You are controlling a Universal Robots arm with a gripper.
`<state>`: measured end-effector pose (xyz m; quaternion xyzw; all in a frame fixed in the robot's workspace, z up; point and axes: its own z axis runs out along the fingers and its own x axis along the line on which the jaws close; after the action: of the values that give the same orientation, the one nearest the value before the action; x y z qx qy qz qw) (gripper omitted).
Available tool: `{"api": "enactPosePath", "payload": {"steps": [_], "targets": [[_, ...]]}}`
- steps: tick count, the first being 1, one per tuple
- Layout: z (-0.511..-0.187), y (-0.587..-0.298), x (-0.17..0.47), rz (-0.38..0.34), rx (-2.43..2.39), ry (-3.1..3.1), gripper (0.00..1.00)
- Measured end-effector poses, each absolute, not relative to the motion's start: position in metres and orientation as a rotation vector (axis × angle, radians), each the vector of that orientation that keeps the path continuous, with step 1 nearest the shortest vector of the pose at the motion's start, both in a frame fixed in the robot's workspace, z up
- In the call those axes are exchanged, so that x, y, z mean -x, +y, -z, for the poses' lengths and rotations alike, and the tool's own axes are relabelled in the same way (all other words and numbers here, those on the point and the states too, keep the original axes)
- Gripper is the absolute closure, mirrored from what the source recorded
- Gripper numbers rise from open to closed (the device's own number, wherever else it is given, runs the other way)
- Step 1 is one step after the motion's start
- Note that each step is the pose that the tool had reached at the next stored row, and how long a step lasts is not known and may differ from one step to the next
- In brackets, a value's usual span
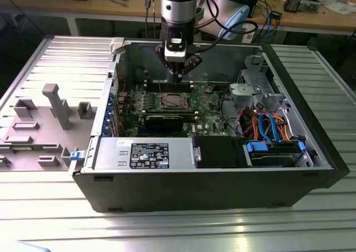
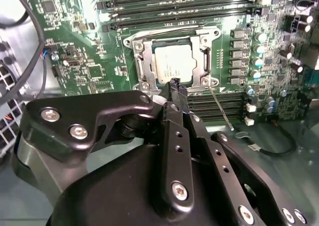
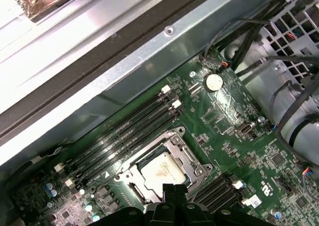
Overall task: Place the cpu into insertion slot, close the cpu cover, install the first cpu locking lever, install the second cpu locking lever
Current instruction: 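Install the first cpu locking lever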
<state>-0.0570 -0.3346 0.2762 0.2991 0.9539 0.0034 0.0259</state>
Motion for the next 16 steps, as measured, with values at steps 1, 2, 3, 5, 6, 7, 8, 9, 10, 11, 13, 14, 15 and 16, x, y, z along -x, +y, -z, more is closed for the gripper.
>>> {"api": "enactPosePath", "payload": {"steps": [1,2,3,5,6,7,8,9,10,11,13,14,15,16], "targets": [[-0.2762,-0.3346,0.0570,-0.011,-0.904,2.954,0.89],[-0.2762,-0.3346,0.0570,-0.012,-0.870,2.965,0.89],[-0.2762,-0.3346,0.0570,-0.013,-0.846,2.972,0.89],[-0.2762,-0.3346,0.0570,-0.014,-0.809,2.982,0.89],[-0.2762,-0.3346,0.0570,-0.014,-0.794,2.986,0.89],[-0.2762,-0.3346,0.0570,-0.015,-0.772,2.992,0.89],[-0.2762,-0.3346,0.0570,-0.015,-0.770,2.993,0.89],[-0.2762,-0.3346,0.0570,-0.015,-0.769,2.993,0.89],[-0.2762,-0.3346,0.0574,-0.015,-0.769,2.993,0.89],[-0.2762,-0.3346,0.0580,-0.015,-0.769,2.993,0.89],[-0.2762,-0.3346,0.0581,-0.015,-0.769,2.993,0.89],[-0.2762,-0.3346,0.0581,-0.015,-0.769,2.993,0.89],[-0.2762,-0.3346,0.0581,-0.015,-0.769,2.993,0.89],[-0.2762,-0.3346,0.0581,-0.015,-0.769,2.993,0.89]]}}
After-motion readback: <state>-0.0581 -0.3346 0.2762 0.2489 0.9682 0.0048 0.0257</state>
